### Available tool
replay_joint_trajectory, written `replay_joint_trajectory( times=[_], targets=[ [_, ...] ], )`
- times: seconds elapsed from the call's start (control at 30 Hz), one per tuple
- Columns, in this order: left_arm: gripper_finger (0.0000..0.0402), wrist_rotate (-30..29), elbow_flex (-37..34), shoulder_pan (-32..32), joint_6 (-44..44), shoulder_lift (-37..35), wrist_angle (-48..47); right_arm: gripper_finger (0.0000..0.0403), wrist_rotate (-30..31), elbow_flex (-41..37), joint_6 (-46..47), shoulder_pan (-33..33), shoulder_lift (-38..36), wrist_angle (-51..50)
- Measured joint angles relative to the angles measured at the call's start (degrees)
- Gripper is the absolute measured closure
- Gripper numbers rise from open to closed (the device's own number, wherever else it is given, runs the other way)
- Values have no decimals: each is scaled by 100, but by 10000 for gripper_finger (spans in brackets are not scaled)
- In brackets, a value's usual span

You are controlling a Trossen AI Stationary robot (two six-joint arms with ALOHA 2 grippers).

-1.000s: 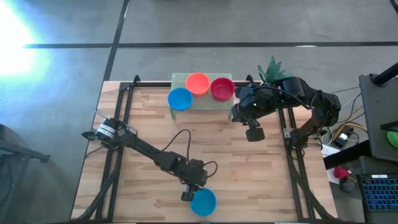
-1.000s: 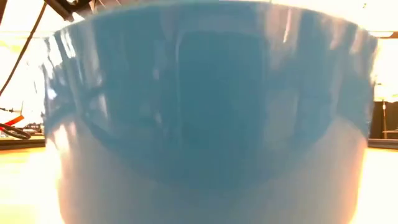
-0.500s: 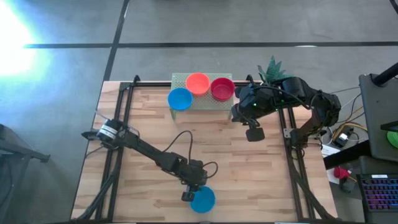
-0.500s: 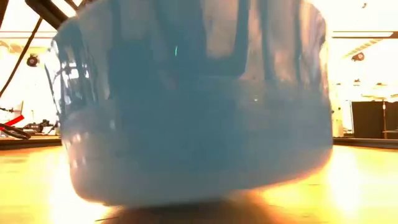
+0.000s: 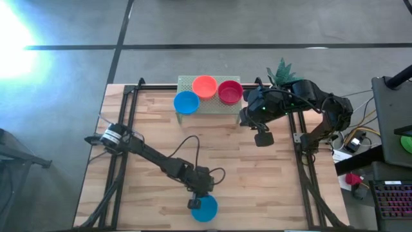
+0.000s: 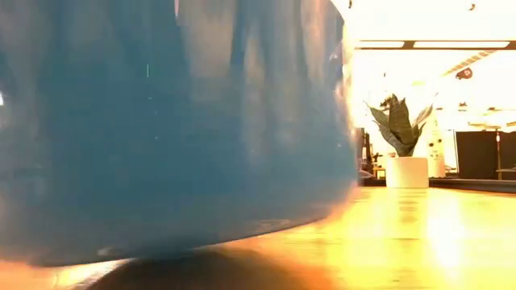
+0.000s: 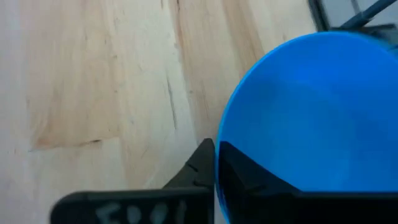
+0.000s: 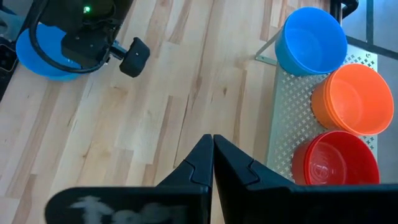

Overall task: Pick & Place Mini bowls
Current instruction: Stack the blue bowl on the blue bowls on the shelf

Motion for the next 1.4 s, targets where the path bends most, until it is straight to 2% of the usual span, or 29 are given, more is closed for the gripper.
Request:
replay_joint_trajectory(
  times=[0.23,0.3,0.47,0.73,0.93,1.17,1.4],
  targets=[
    [399,201,2,6,-331,-49,-29,394,0,0,0,0,0,10],
    [400,377,22,28,-331,-132,-192,394,0,0,2,0,0,13],
    [400,380,271,110,-255,-583,-827,394,0,0,2,-2,0,15],
    [401,-403,637,352,-289,-1397,-1595,394,3,0,-24,-2,0,23],
    [401,-1461,810,676,-281,-2033,-2419,394,2,0,-46,-2,0,24],
    [401,-1609,844,1286,-281,-2809,-2993,394,0,0,-44,-2,0,33],
    [401,-1701,844,2282,-280,-3315,-3321,394,0,0,-63,-2,0,67]
  ],
)
